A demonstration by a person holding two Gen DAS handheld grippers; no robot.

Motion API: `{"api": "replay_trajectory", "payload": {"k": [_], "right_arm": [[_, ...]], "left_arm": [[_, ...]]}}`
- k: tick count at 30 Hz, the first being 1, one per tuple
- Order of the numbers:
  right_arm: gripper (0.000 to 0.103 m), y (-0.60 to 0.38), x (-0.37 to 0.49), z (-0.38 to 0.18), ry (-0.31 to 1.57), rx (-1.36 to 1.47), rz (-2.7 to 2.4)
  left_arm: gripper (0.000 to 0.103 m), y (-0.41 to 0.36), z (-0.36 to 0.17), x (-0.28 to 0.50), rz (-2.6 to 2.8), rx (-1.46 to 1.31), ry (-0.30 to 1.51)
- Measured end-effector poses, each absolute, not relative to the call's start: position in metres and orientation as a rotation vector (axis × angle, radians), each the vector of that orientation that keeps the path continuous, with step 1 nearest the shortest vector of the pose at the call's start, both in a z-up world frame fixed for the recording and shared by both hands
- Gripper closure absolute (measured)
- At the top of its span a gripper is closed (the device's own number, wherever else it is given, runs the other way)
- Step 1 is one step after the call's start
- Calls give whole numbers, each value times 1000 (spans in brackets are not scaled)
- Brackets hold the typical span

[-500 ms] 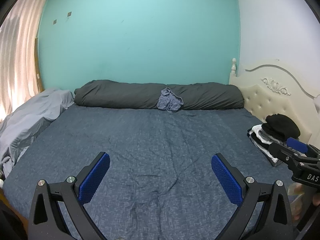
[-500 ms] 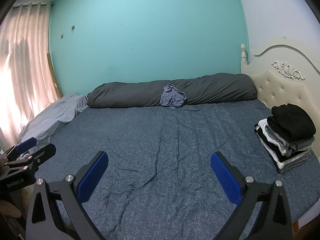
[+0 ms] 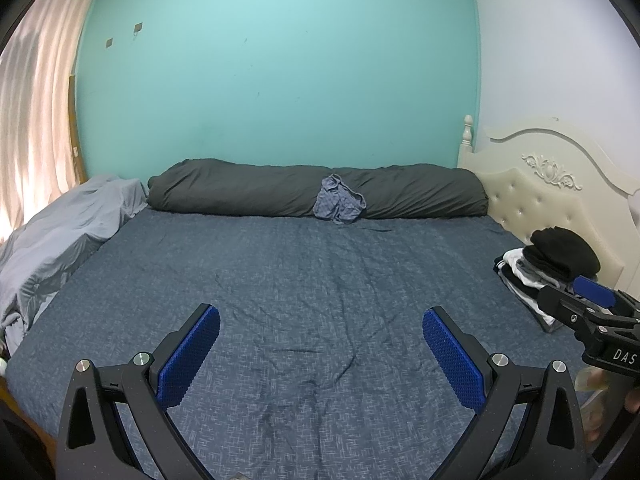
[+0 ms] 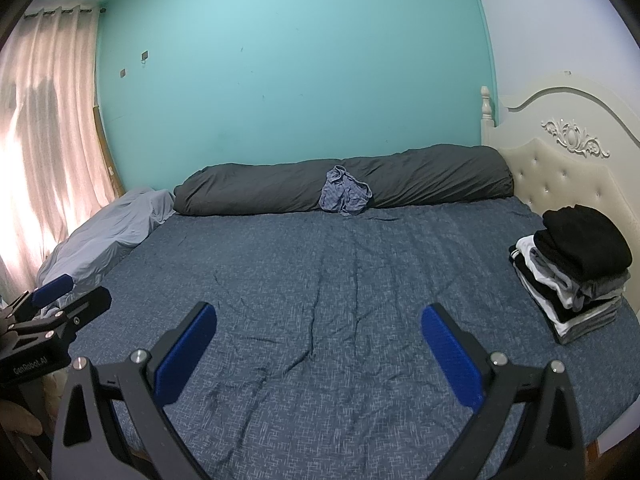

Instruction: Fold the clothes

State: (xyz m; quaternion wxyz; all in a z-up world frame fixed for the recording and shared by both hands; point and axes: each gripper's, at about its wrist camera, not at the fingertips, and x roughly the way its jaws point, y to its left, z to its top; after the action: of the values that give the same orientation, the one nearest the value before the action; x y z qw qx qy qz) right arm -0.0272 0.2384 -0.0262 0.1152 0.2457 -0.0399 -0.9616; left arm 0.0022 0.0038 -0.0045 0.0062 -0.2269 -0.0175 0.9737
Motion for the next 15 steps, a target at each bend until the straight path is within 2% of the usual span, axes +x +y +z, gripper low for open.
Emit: {"api": "replay_trajectory", "payload": {"k": [15], "right_arm": [[0, 240, -28, -26, -119, 719, -2821]], "left_arm": [[0, 0, 4, -1, 3035, -730, -64]]}}
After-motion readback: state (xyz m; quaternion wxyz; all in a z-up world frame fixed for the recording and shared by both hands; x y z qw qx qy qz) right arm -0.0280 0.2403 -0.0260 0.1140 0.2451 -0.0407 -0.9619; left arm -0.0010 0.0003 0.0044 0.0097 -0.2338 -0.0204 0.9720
